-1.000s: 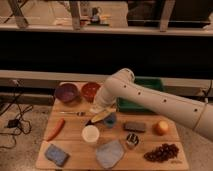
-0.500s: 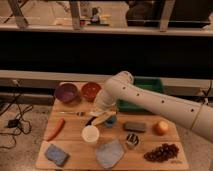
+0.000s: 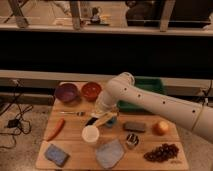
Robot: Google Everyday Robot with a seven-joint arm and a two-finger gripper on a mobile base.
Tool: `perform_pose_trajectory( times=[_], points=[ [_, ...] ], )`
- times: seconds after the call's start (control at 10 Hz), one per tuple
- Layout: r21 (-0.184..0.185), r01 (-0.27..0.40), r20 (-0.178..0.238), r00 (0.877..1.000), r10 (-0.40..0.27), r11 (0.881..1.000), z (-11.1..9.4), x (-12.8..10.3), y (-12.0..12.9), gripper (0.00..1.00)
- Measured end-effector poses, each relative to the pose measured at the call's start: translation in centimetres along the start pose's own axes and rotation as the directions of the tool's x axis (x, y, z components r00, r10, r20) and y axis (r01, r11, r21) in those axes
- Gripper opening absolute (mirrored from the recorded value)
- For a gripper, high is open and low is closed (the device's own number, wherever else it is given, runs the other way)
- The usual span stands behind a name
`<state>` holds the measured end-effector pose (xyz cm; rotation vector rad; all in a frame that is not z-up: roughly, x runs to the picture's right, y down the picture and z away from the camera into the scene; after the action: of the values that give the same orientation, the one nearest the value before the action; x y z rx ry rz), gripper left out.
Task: Place banana in plastic cup
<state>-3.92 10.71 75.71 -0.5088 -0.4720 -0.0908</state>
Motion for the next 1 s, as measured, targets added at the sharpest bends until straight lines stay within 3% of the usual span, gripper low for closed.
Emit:
perform_pose_trajectory(
  times=[1.0],
  points=[
    [-0.045,-0.023,0.006,1.0,0.023,0.999,0.5,0.4,1.6,0.19]
  ],
)
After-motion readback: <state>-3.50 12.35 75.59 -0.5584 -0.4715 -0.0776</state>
